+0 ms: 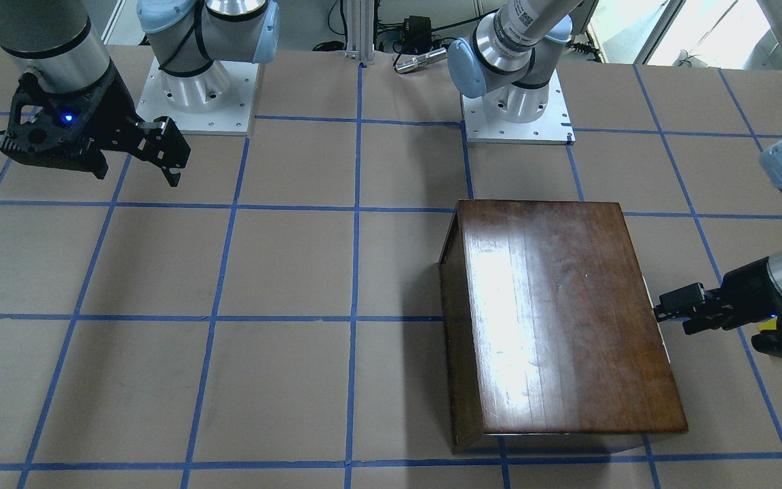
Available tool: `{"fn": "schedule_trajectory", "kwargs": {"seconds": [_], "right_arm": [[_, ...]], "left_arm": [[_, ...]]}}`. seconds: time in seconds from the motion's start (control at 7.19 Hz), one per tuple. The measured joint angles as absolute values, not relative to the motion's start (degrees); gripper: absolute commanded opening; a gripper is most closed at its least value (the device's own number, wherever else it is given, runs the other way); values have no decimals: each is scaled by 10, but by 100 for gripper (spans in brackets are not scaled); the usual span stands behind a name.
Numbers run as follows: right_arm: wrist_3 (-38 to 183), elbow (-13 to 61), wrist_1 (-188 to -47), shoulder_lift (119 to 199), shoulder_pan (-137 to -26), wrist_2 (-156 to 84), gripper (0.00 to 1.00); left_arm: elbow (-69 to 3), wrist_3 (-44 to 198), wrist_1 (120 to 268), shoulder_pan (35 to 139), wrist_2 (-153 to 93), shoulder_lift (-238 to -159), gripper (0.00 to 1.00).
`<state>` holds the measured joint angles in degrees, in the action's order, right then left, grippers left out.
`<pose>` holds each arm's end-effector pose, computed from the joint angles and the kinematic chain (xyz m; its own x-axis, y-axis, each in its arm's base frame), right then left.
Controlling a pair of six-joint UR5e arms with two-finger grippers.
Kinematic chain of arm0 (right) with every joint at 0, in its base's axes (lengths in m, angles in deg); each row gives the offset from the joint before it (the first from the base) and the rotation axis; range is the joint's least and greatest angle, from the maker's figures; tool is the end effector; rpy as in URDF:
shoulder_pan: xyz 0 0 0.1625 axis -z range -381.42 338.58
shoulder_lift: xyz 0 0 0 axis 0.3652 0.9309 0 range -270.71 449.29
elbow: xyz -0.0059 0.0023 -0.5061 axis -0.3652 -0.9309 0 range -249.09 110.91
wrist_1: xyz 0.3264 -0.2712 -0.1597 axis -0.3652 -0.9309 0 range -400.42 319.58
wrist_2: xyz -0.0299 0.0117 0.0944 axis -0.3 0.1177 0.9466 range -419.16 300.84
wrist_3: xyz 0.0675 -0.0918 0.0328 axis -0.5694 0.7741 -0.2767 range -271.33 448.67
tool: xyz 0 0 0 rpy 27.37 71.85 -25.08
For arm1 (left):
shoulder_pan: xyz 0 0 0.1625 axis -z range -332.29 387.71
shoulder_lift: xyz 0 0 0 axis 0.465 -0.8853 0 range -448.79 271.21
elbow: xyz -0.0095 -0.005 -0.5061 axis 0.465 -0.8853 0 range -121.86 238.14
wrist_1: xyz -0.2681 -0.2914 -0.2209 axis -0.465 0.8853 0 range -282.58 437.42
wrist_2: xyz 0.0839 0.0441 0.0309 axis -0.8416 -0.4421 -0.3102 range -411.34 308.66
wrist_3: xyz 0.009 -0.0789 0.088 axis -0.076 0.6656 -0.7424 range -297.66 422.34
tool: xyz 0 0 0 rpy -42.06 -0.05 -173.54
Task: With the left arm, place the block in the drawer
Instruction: 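Hook the left gripper onto the white drawer handle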
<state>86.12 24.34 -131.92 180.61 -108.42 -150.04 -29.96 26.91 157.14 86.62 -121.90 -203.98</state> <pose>0.1041 -0.5260 0.5330 -0.9952 0.0966 0.0159 0.0967 0.9953 0.0100 0.2061 -0.6762 0.3178 -0.9181 0.0346 0.3948 0.0357 0.9994 -0.0047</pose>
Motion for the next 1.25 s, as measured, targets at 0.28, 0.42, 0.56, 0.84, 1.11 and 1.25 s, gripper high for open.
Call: {"fn": "schedule_trajectory", "kwargs": {"seconds": [0.28,0.42,0.56,0.84,1.11,1.25], "right_arm": [[861,243,-1319,1806,-1084,-1500,100],[861,243,-1319,1806,-1084,-1500,100],[861,243,-1319,1806,-1084,-1500,100],[861,243,-1319,1806,-1084,-1500,100],[861,243,-1319,1806,-1084,-1500,100],[861,243,-1319,1806,-1084,-1500,100]], "left_arm": [[-300,270,1572,866,-1216,-2042,100],[-300,270,1572,866,-1215,-2042,100],[-302,270,1572,866,-1215,-2042,100],[-303,270,1566,866,-1217,-2042,100],[-303,268,1550,866,-1219,-2042,100],[-302,267,1546,866,-1221,-2042,100]]}}
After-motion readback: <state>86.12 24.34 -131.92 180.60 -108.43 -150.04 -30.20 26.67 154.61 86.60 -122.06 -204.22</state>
